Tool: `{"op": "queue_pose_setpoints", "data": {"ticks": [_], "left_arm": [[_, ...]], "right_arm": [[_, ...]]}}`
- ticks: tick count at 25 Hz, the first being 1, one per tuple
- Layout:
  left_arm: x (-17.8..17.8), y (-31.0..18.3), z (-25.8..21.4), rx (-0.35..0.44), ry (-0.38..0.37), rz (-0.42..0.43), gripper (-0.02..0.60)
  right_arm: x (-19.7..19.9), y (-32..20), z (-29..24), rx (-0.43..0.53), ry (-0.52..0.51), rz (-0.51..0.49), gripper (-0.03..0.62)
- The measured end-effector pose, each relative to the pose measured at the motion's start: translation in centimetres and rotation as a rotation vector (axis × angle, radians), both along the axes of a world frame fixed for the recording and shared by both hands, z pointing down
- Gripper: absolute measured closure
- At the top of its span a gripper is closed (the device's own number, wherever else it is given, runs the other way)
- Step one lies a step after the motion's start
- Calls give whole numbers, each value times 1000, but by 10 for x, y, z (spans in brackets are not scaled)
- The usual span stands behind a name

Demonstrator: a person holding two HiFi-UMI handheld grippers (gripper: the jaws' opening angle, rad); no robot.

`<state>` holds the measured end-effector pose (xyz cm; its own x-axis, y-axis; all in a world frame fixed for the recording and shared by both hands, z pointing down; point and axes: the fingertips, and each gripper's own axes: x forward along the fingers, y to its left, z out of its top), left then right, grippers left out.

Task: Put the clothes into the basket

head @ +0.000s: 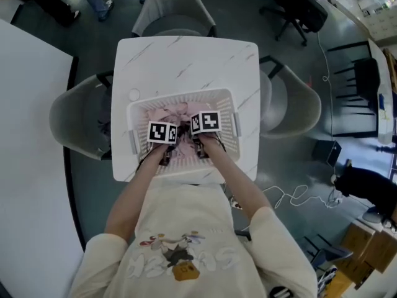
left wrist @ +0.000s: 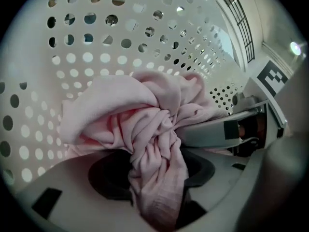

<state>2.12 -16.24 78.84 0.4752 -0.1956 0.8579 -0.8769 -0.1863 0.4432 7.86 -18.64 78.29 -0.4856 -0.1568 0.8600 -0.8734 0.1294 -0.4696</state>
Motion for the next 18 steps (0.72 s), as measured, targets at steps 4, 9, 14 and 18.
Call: {"op": "queue_pose_setpoints", "data": {"ticks": [4,9,14,18], "left_arm": [[-1,2,8,8,-53,12,329],[1,13,-1,-2,-43,16,330],[-9,18,-12,30,-57,14,330],[-10,19,-24,53,-29,-11,330]], "right_arm": [[2,1,7,15,29,-18,273],[4,13,2,10,2,-9,266],[-5,16,-5,10,-23,-32,261],[-5,17,-16,37,-67,-42,255]]}}
